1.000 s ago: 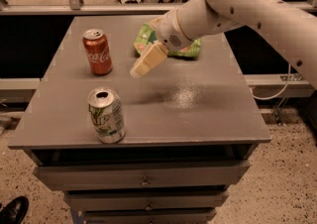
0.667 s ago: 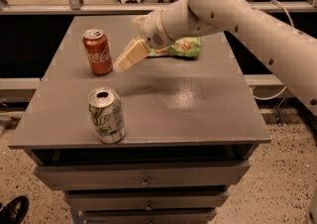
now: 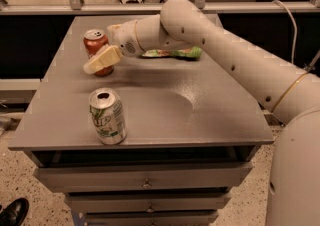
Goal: Knock coke can over
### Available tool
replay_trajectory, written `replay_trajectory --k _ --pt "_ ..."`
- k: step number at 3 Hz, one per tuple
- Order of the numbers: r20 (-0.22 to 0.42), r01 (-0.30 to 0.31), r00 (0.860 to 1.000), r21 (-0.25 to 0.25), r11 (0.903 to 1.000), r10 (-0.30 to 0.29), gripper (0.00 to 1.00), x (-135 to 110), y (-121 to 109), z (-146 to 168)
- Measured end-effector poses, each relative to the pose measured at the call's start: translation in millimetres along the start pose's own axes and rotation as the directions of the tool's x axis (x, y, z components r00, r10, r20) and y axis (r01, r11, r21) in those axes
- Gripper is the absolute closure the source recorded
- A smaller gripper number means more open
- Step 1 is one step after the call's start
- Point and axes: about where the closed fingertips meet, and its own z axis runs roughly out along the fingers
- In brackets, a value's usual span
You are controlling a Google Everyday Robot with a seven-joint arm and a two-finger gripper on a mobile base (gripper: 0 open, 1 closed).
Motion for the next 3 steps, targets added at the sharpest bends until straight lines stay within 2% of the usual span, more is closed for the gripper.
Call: replay_trajectory --k 1,2,3 --pt "0.026 -0.06 0.998 -0.043 0.9973 0.061 0.34 5 9 15" --pt "0.034 -0.095 0.995 -0.056 0.9939 0.097 0.57 10 13 15" --pt "0.037 -0.11 0.993 -0.024 0.9936 0.111 0.8 8 9 -14"
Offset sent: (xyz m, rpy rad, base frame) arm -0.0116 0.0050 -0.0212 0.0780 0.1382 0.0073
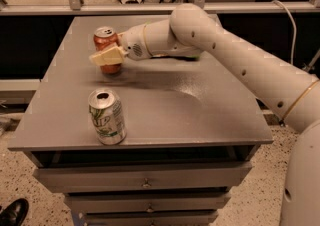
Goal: Knock coke can over
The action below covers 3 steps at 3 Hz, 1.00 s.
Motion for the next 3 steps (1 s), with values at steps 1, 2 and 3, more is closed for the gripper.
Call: replay_trajectory --k 1,2,3 --pt "-0.064 0.036 0.998 0.084 0.9958 -0.03 1.0 -15 -12 -69" --pt "-0.207 0.059 0.978 0.1 0.9932 -0.038 1.0 -9 -23 -115" --pt "-0.368 0.067 0.929 0.061 0.9959 -0.04 1.0 18 -27 -139"
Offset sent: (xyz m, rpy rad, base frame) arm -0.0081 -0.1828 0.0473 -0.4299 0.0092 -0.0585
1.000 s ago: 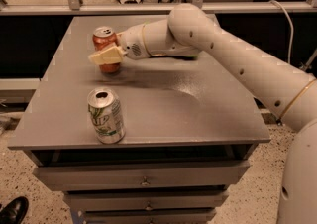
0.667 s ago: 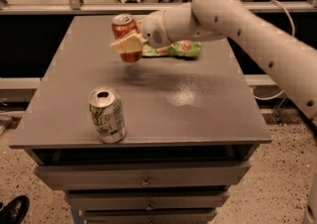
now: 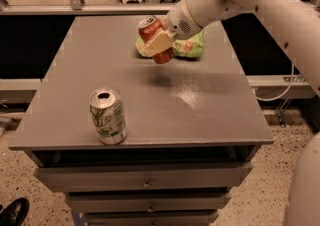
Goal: Knock coke can over
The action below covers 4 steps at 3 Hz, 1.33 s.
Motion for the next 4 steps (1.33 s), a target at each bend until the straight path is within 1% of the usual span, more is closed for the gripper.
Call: replay_trajectory --k 1,2,3,4 --pt "-0.236 0.032 0.97 -0.134 0.9904 -0.063 1.0 45 25 3" --pt "-0.337 0.048 0.934 -0.214 0.9756 -0.12 1.0 62 41 11" --pt "-0.337 0.048 0.934 -0.214 0.9756 -0.12 0.85 58 41 7" --pt "-0.337 0.048 0.934 -0.215 0.9755 -0.12 0.62 57 41 7"
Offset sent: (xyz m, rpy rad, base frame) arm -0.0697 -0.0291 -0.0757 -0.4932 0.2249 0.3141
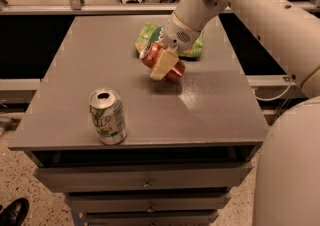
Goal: Knock coke can over
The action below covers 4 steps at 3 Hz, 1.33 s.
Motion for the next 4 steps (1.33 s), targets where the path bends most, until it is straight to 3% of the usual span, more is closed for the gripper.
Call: replay_trajectory --k 2,3,4 --pt "-0.035 0.031 0.999 -0.025 0.9992 -0.032 0.15 -4 4 9" --pt "-0.091 0.085 0.992 -0.068 0.9941 -0.091 0.0 -10 9 25" --pt "-0.133 0.126 0.981 -0.101 0.9868 -0.139 0.0 -14 13 37"
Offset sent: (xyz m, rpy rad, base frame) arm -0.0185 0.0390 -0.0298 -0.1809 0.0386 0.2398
